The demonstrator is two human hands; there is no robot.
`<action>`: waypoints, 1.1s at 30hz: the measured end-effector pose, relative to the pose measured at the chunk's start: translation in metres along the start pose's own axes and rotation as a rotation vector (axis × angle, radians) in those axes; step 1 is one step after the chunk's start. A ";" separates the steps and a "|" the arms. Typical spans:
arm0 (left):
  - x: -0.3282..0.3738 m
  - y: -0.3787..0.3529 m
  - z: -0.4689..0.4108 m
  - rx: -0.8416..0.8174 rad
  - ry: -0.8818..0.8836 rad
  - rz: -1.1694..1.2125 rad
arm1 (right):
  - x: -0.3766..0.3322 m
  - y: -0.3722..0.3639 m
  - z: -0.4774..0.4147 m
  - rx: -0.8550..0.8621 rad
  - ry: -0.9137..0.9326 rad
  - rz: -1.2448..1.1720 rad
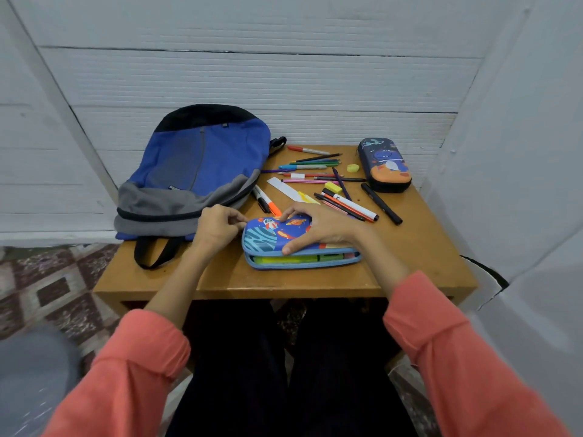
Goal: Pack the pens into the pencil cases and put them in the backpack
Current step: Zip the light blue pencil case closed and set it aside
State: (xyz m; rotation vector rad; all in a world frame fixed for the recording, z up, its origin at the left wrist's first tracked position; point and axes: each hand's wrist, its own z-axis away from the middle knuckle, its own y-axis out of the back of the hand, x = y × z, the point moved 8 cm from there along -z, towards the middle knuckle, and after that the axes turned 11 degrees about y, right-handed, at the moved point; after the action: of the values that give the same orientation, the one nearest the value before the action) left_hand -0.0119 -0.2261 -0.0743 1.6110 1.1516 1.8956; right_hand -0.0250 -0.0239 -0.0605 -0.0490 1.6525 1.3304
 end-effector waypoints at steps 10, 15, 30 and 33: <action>-0.018 0.015 0.039 -0.242 -0.020 0.101 | -0.005 0.001 0.002 0.034 0.023 0.080; -0.016 0.010 0.068 -0.480 0.032 0.091 | -0.008 0.000 0.003 0.053 0.024 0.154; 0.011 -0.001 0.090 -0.563 0.166 0.089 | -0.044 -0.006 0.037 0.439 0.241 0.399; 0.011 -0.002 0.093 -0.571 0.188 0.097 | -0.068 -0.042 0.059 0.603 0.441 0.555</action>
State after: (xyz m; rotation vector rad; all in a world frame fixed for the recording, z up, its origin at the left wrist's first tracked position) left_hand 0.0726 -0.1862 -0.0687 1.2071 0.5181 2.2109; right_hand 0.0720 -0.0308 -0.0398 0.5444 2.5142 1.1997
